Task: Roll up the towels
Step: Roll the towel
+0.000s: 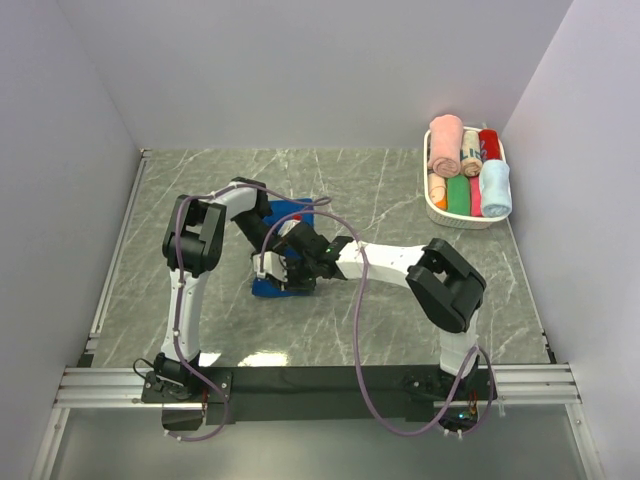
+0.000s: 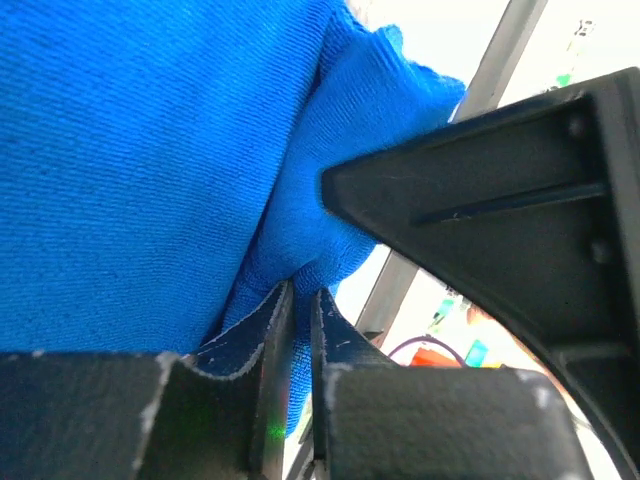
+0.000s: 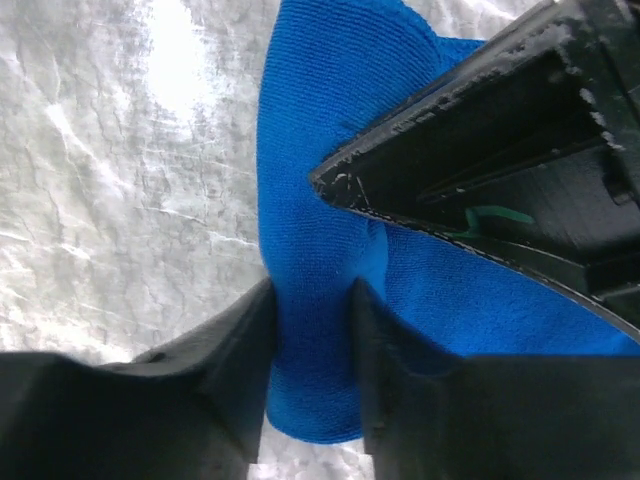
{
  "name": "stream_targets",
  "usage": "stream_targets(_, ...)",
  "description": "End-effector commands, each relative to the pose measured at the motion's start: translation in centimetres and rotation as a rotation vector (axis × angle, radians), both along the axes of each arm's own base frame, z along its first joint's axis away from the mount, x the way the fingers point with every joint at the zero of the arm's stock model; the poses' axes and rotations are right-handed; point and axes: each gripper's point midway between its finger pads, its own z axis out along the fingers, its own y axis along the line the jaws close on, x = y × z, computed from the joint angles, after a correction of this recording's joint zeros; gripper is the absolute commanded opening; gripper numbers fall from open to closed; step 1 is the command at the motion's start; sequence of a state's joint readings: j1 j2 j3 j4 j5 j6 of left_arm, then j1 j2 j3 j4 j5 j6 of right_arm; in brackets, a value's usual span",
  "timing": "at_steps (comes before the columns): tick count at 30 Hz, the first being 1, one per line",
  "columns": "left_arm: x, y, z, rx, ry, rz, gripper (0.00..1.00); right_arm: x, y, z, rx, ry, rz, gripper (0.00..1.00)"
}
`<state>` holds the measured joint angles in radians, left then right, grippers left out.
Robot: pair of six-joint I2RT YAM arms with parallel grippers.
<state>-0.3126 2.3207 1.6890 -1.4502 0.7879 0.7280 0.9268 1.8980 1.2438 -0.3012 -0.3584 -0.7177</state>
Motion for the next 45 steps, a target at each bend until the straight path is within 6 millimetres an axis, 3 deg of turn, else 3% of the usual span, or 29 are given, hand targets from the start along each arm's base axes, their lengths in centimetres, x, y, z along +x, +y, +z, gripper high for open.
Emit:
stream_targets(1, 5.1, 2.0, -4.8, 0.056, -0.263, -0.031, 0.16, -1.6, -1.2, -1.9, -0.058, 0.086, 0.029, 0.24)
stream_targets(3, 5.8, 2.3, -4.1, 0.037, -0.291, 0.018, 0.18, -2.7, -1.8, -2.2, -0.073, 0.159, 0.038, 0.0)
stream_targets(7, 7.4, 3.1, -1.9, -0.043, -0.313, 0.138, 0.28, -3.4, -2.5, -2.1, -0.079, 0.277, 0.032, 0.0)
stream_targets(12, 9.4, 4.2, 3.4, -0.193, -0.387, 0.283, 0.49, -3.9, -3.2, -2.1, -0.105, 0.432, 0.014, 0.0)
stream_targets(15, 10.9, 6.0, 6.1, -0.242, -0.46, 0.389, 0.53, -3.8, -3.0, -1.5, -0.089, 0.543, -0.023, 0.0)
stream_targets(16, 11.5, 7.4, 6.7, -0.24, -0.483, 0.435, 0.54, -3.8, -3.0, -1.8, -0.09, 0.579, -0.033, 0.0)
stream_targets(18, 11.5, 8.7, 8.3, -0.239, -0.523, 0.497, 0.55, -3.4, -2.8, -1.4, -0.073, 0.626, -0.055, 0.0)
stream_targets(19, 12.3, 10.1, 10.0, -0.242, -0.613, 0.529, 0.55, -3.4, -2.8, -2.1, -0.085, 0.651, -0.062, 0.0)
stream_targets(21, 11.6, 11.2, 10.4, -0.205, -0.677, 0.546, 0.55, -3.0, -2.4, -1.6, -0.073, 0.699, -0.076, 0.0)
stream_targets(22, 11.2, 11.4, 12.7, -0.2, -0.797, 0.518, 0.56, -2.6, -2.8, -2.6, -0.084, 0.734, -0.1, 0.0)
stream_targets(24, 9.4, 11.8, 12.3, -0.142, -0.899, 0.436, 0.61, -2.0, -2.4, -2.3, -0.072, 0.781, -0.121, 0.0)
stream_targets(28, 4.9, 8.8, 13.1, -0.079, -1.132, 0.175, 0.63, -0.5, -2.9, -3.8, -0.061, 0.907, -0.198, 0.0)
stream_targets(29, 4.1, 8.2, 11.7, -0.074, -1.155, 0.127, 0.62, -0.3, -2.9, -4.0, -0.059, 0.925, -0.205, 0.0)
stream_targets(31, 2.8, 6.3, 11.7, -0.077, -1.247, 0.043, 0.62, 0.0, -2.8, -4.2, -0.059, 0.986, -0.213, 0.0)
stream_targets(32, 1.8, 5.9, 9.9, -0.064, -1.245, -0.005, 0.63, 0.4, -2.9, -4.3, -0.054, 1.004, -0.224, 0.0)
stream_targets(33, 2.3, 4.9, 10.0, -0.077, -1.317, -0.041, 0.63, 0.7, -2.9, -4.3, -0.053, 1.016, -0.232, 0.0)
stream_targets(34, 1.4, 3.3, 9.6, -0.103, -1.339, -0.106, 0.63, 0.7, -3.0, -4.7, -0.053, 1.031, -0.243, 0.0)
stream_targets(37, 1.2, 1.5, 7.7, -0.106, -1.369, -0.192, 0.63, 1.3, -3.2, -5.3, -0.048, 1.035, -0.27, 0.0)
stream_targets(45, 0.9, -1.0, 3.3, -0.108, -1.368, -0.363, 0.63, 1.8, -3.2, -6.5, -0.082, 1.099, -0.318, 0.0)
